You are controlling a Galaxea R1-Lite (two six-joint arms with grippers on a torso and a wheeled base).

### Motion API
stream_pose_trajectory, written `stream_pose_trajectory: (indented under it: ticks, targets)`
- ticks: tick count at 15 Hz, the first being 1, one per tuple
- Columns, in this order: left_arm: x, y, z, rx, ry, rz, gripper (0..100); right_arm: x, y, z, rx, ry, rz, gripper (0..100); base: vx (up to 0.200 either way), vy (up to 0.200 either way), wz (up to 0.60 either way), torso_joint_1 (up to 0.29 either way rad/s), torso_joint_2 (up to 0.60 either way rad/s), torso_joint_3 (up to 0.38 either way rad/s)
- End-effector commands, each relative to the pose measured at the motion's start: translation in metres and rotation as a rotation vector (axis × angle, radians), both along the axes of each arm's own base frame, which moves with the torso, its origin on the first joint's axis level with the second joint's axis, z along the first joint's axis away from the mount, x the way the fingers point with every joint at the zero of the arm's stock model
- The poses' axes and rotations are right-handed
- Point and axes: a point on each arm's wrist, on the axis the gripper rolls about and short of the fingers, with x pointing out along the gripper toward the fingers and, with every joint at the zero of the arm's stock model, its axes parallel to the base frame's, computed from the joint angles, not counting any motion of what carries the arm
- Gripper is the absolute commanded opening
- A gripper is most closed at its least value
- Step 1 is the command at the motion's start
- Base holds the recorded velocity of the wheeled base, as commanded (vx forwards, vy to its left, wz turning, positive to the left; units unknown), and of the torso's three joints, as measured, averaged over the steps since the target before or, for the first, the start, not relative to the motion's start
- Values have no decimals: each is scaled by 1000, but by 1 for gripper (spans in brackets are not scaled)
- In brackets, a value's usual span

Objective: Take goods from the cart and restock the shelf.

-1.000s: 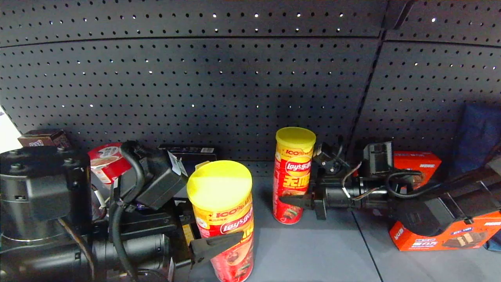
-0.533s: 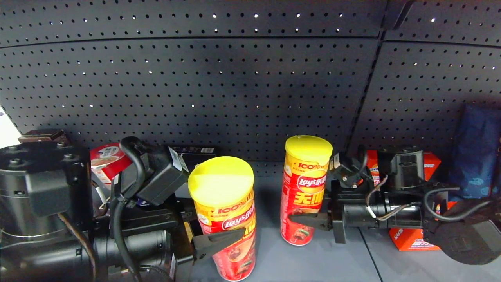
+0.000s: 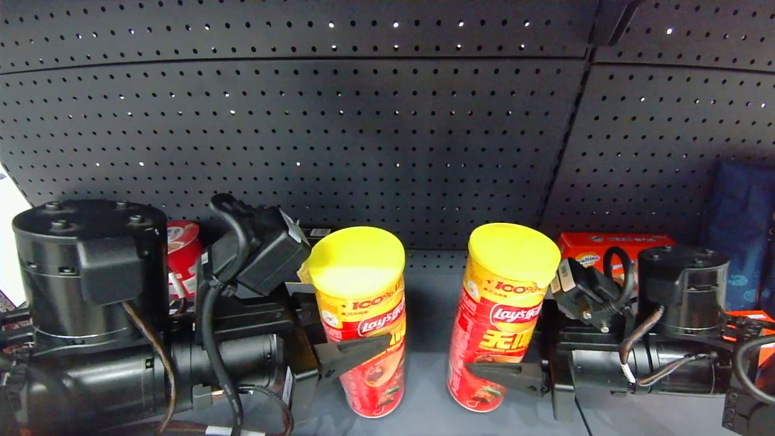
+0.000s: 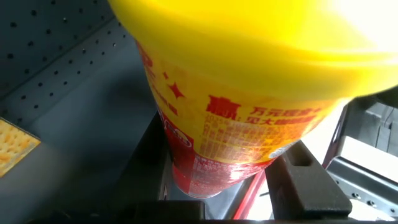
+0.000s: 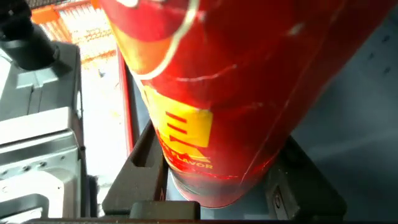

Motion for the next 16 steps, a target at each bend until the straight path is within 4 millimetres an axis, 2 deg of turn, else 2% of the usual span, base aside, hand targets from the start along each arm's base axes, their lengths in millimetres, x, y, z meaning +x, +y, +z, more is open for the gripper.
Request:
stream_pose_trajectory:
  ticks: [1,3,10,16]
  targets:
    - [4,-3,-2,6,7,1,0,-3,-2,-8,-7,12,0,0,0,0,0,0,0,0]
    - [11,-8,-1,8,9,3,0,-7,-4,-17,-18,35,2,0,0,0,0,0,0,0]
    - [37,-29,3,0,-3,2,0,-4,5,-28,-4,18,24,0,0,0,0,0,0,0]
    - [42,-32,3,-1,-3,1,0,-11,10,-31,-12,28,57,0,0,0,0,0,0,0]
